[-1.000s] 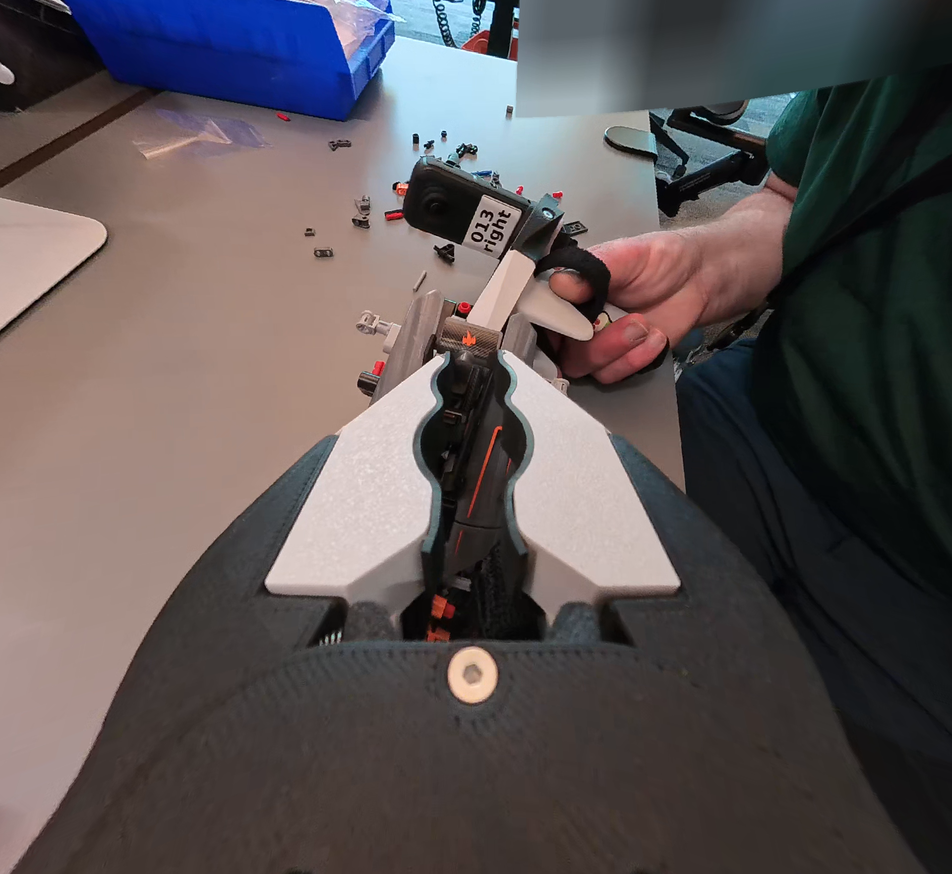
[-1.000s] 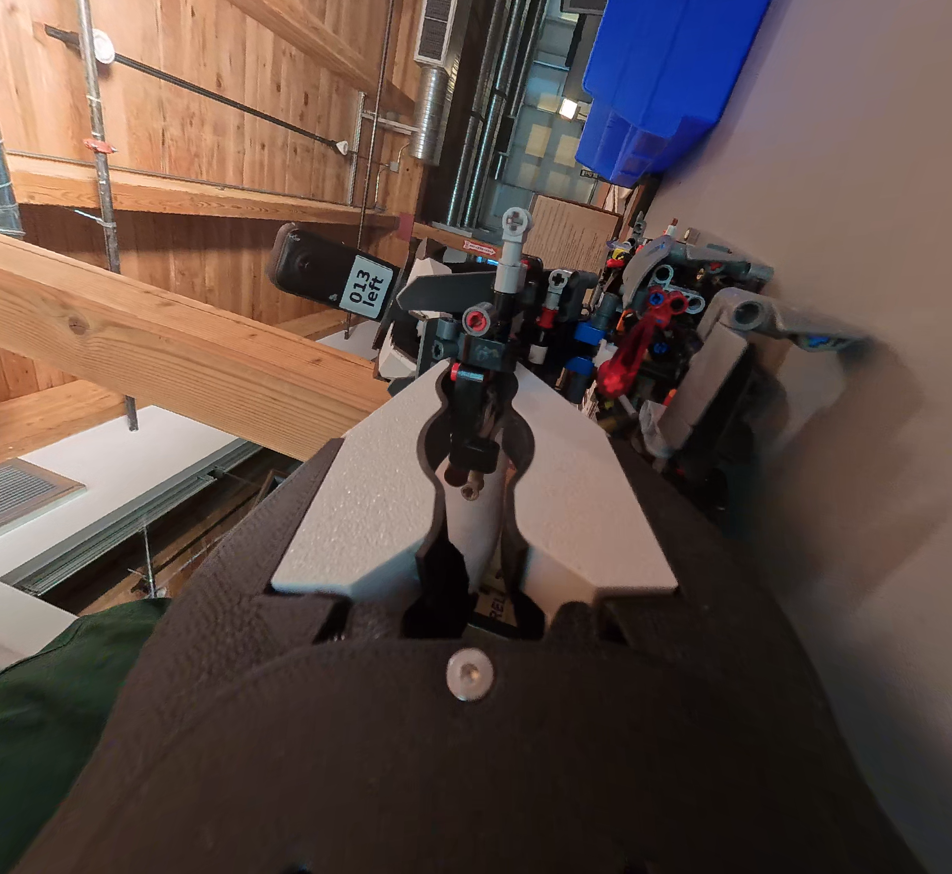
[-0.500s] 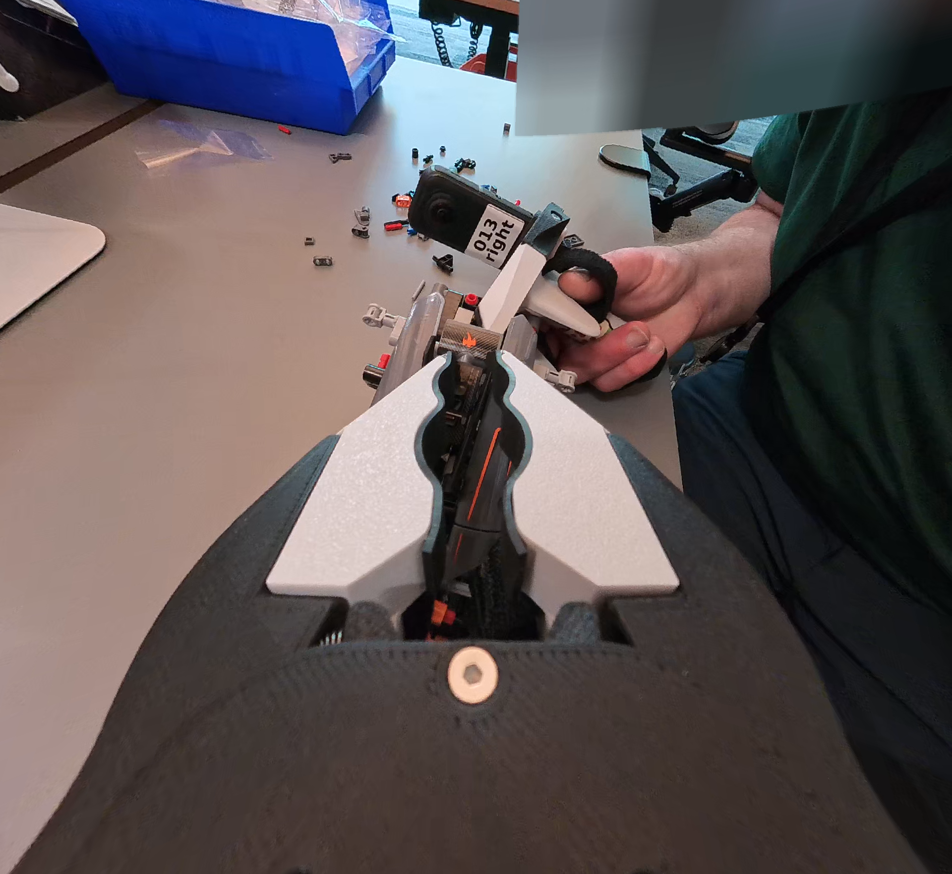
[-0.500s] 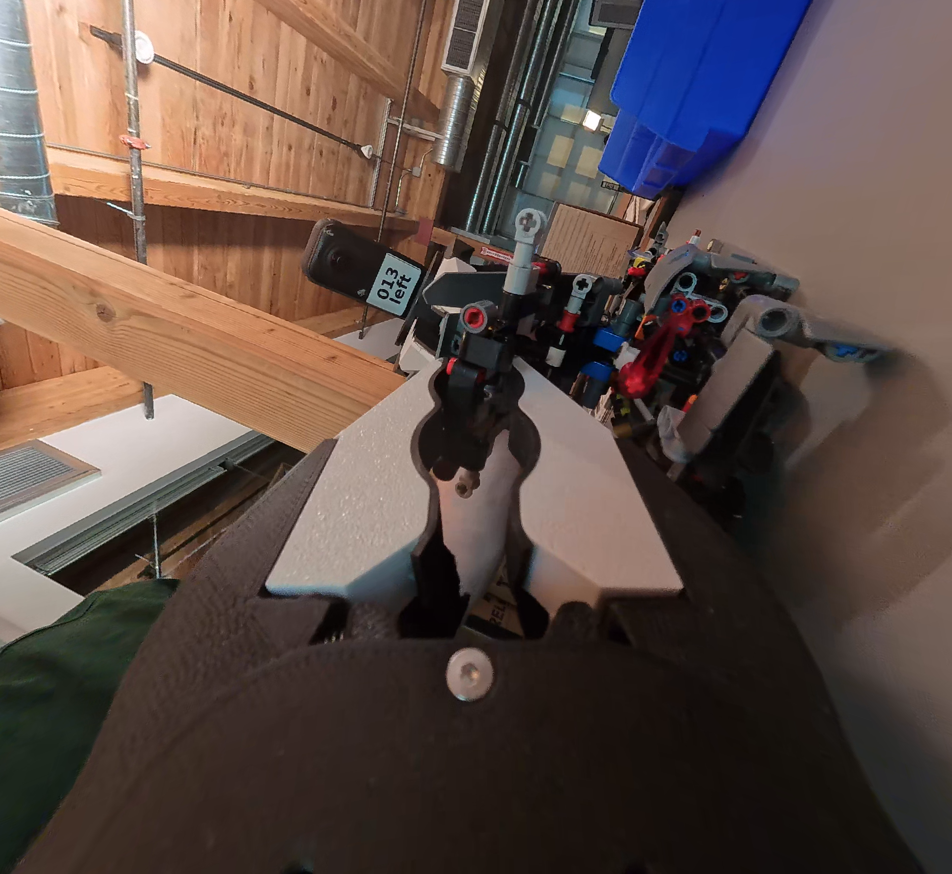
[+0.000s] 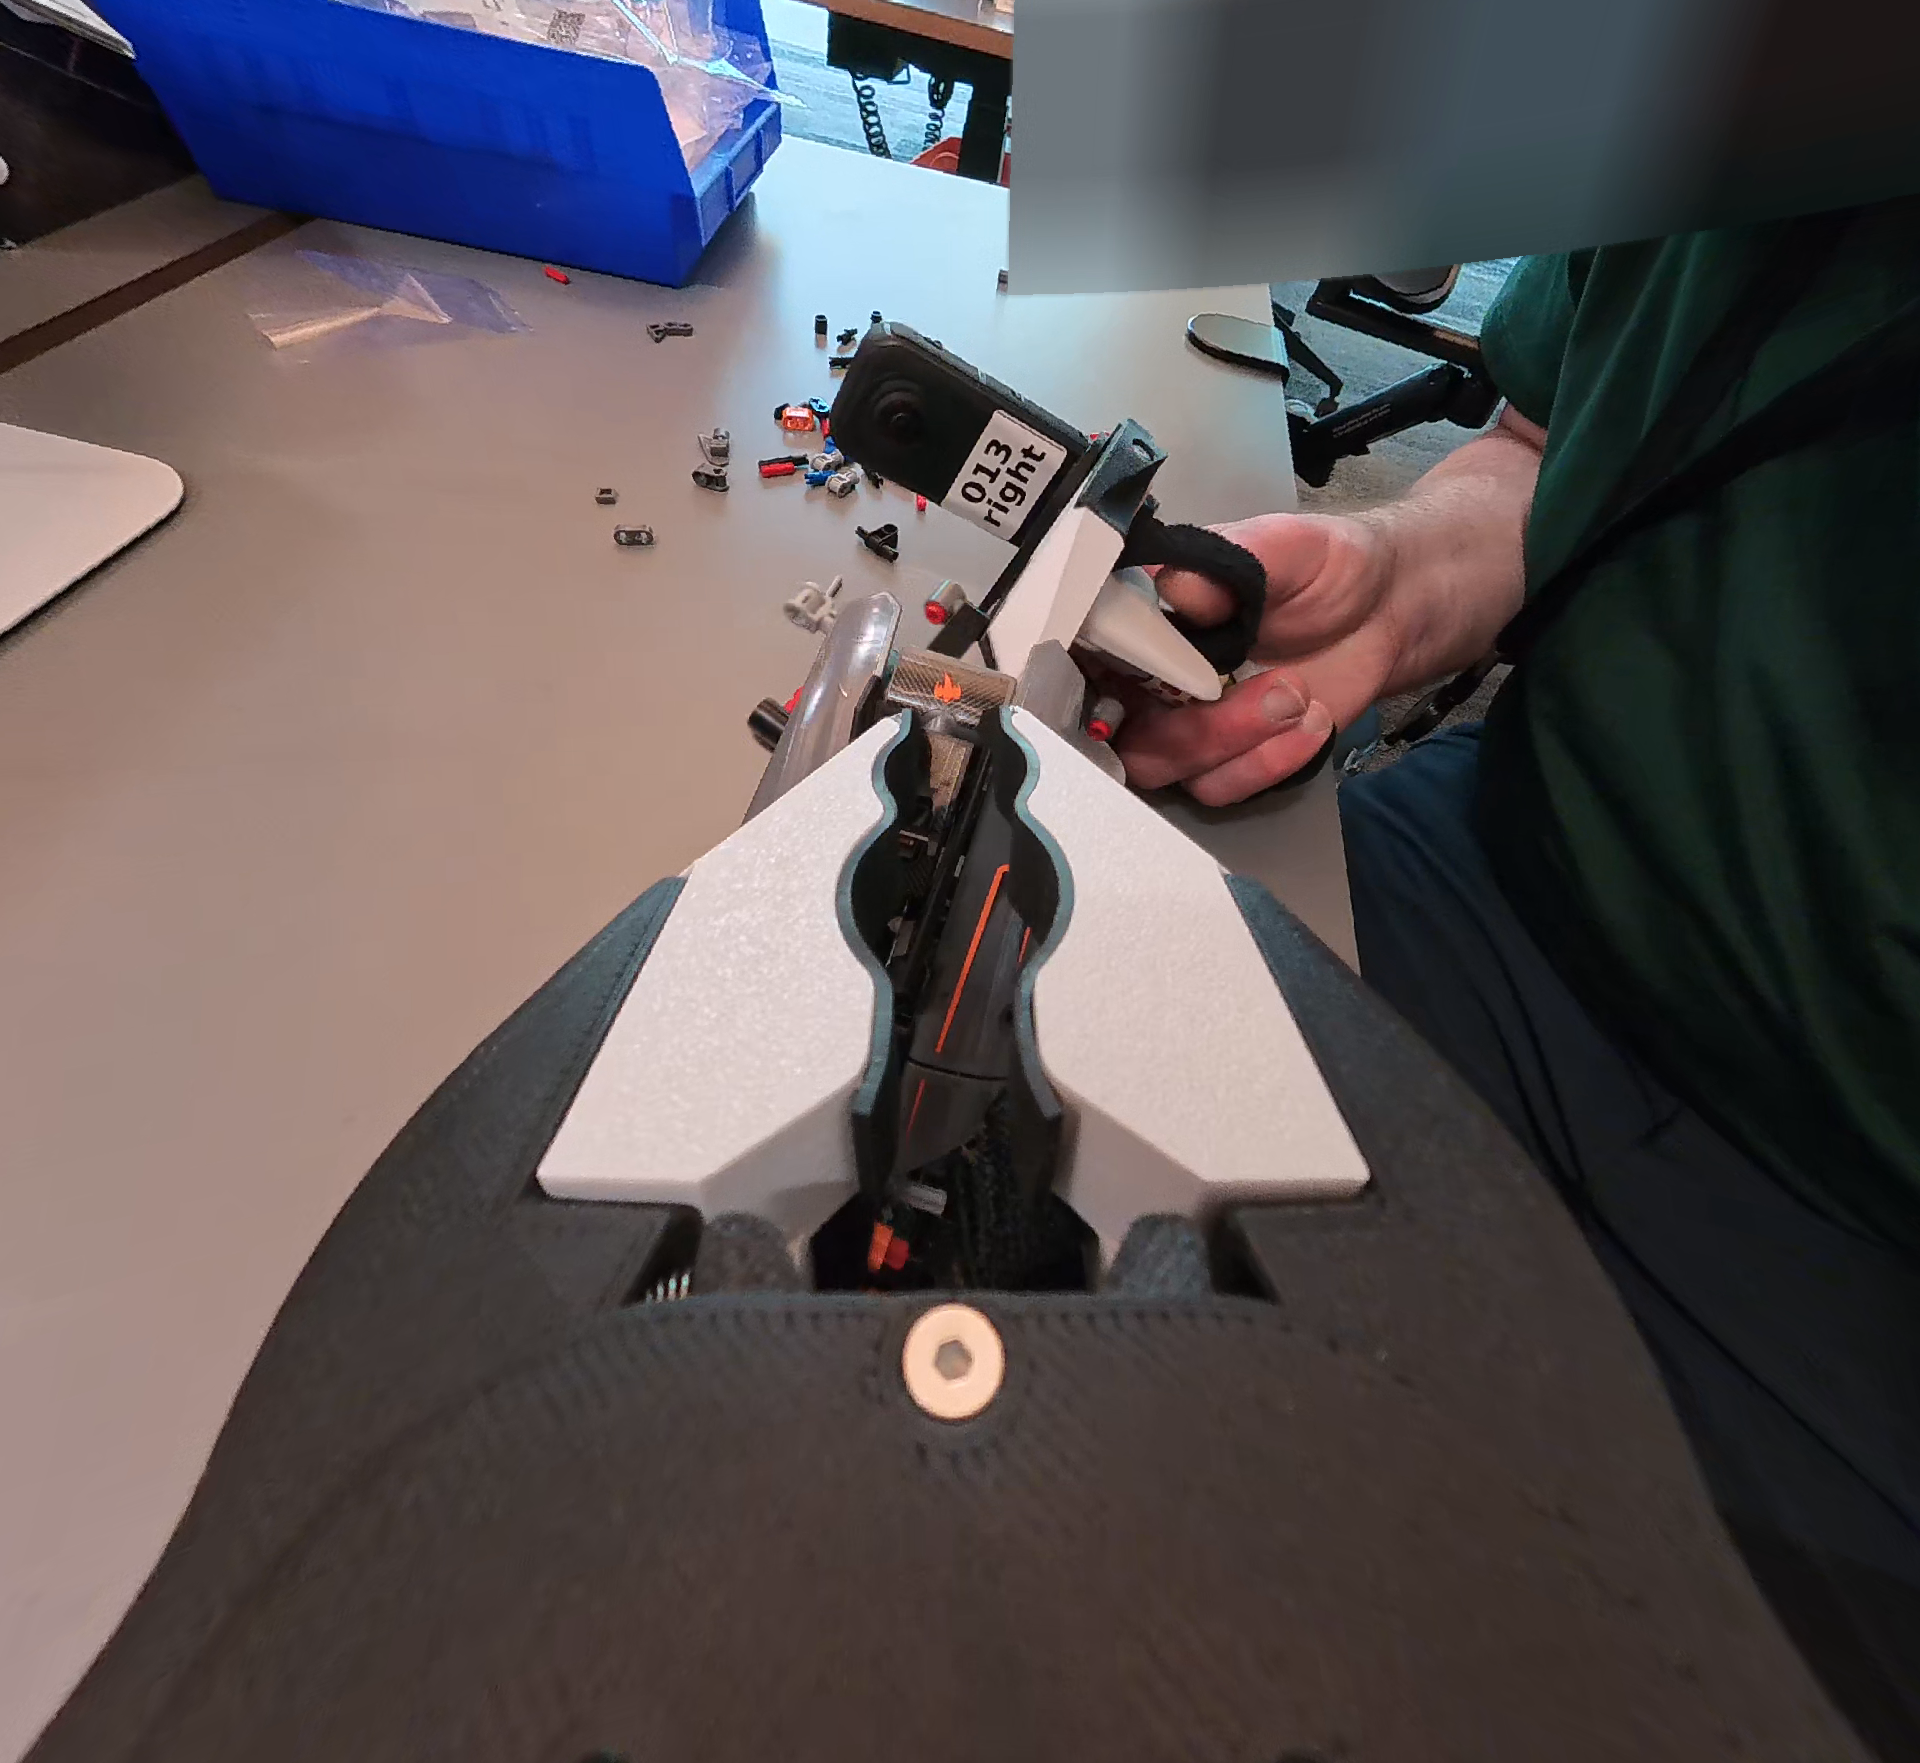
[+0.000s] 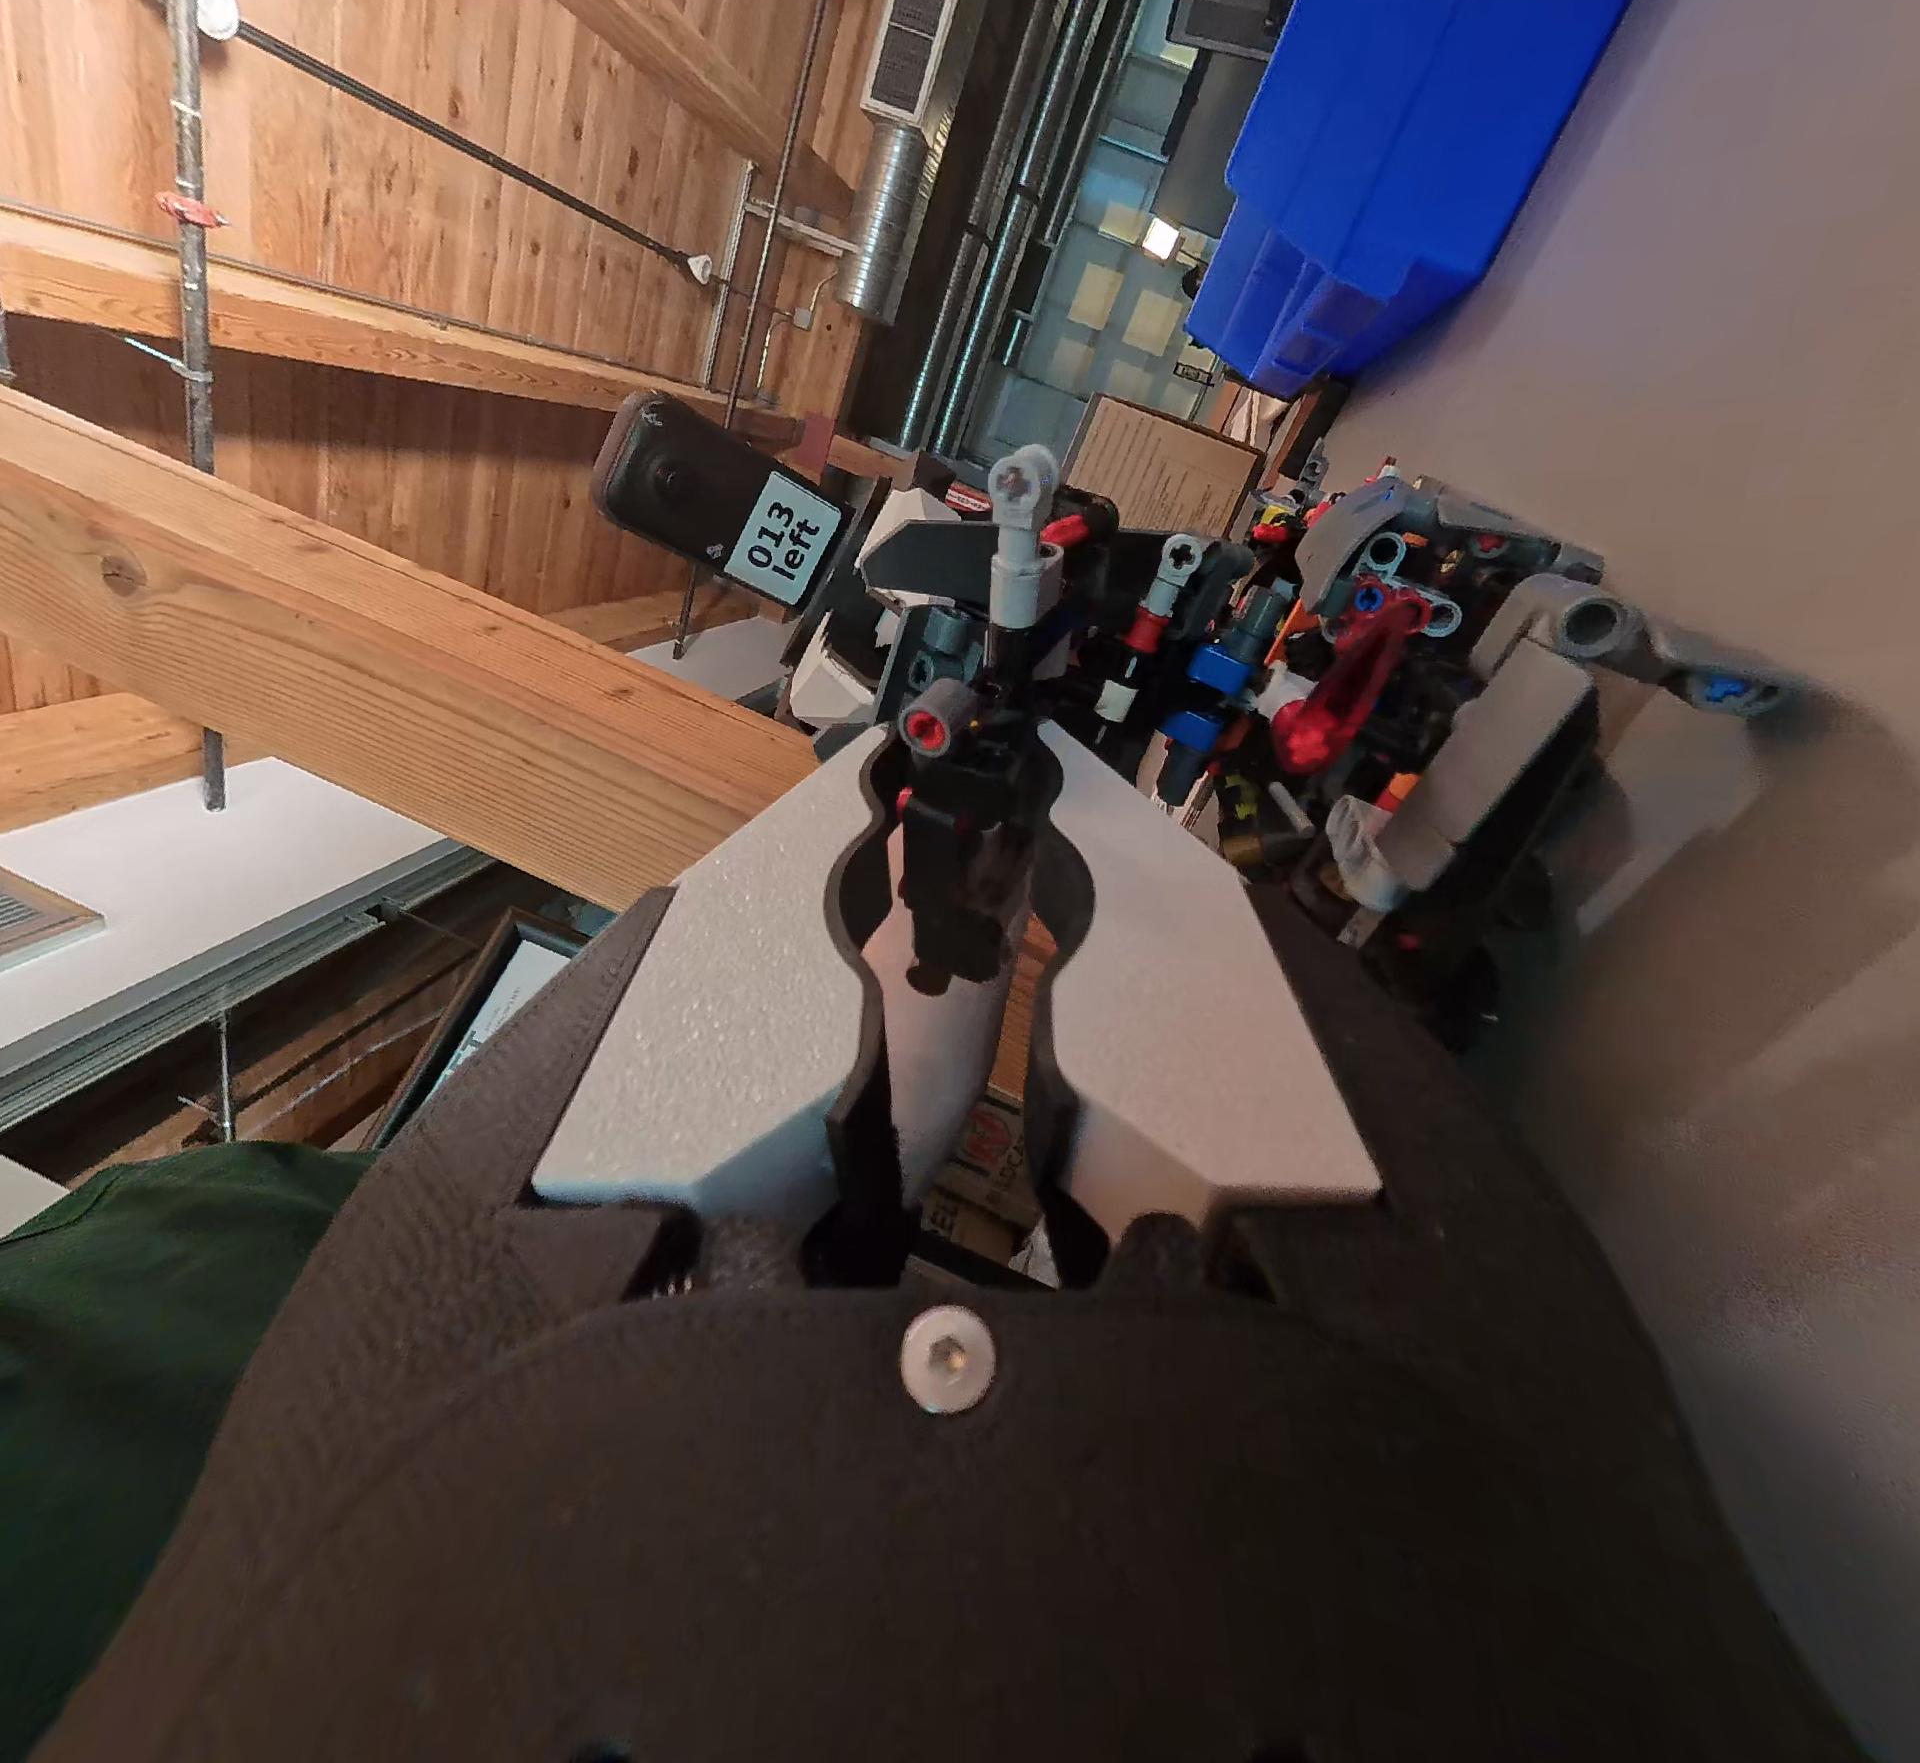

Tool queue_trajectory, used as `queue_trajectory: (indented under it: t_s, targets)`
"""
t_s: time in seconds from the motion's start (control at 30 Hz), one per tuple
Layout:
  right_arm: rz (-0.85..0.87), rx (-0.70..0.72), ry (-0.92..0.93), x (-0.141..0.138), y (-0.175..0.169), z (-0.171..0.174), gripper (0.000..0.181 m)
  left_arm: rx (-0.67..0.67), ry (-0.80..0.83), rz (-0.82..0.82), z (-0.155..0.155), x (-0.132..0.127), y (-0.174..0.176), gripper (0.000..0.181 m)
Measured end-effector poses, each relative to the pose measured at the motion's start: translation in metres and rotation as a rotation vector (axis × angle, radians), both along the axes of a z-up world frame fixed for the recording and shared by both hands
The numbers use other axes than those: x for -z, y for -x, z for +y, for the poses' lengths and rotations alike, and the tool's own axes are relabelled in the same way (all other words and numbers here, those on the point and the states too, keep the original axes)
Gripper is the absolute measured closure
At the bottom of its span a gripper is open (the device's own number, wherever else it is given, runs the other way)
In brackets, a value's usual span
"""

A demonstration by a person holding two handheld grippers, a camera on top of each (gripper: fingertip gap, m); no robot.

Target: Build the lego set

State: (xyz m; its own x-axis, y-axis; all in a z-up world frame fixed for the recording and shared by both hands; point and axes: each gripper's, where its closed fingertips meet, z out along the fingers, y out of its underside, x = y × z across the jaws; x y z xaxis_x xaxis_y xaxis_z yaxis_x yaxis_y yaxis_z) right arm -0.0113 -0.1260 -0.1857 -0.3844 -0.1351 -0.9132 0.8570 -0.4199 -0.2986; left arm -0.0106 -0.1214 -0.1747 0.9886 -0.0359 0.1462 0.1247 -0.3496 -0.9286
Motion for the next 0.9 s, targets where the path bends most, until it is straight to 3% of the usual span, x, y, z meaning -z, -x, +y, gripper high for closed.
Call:
queue_trajectory:
  t_s: [0.4,0.57,0.7,0.83,0.9]
  targets:
    - [-0.037,-0.021,0.042,0.0,0.003,0.002,0.165,-0.008,0.007,0.02,0.002,0.001,0.0,0.169]
    - [-0.06,-0.036,0.079,-0.001,0.005,0.003,0.165,-0.065,0.041,0.102,0.003,0.002,-0.003,0.157]
    - [-0.055,-0.048,0.118,-0.005,0.004,0.004,0.155,-0.2,0.103,0.206,0.0,0.006,-0.004,0.138]
    - [-0.067,-0.047,0.122,-0.004,0.006,0.005,0.156,-0.375,0.219,0.419,0.001,0.019,-0.006,0.124]
    - [-0.071,-0.046,0.115,-0.003,0.006,0.005,0.154,-0.452,0.171,0.421,0.002,0.011,-0.01,0.121]
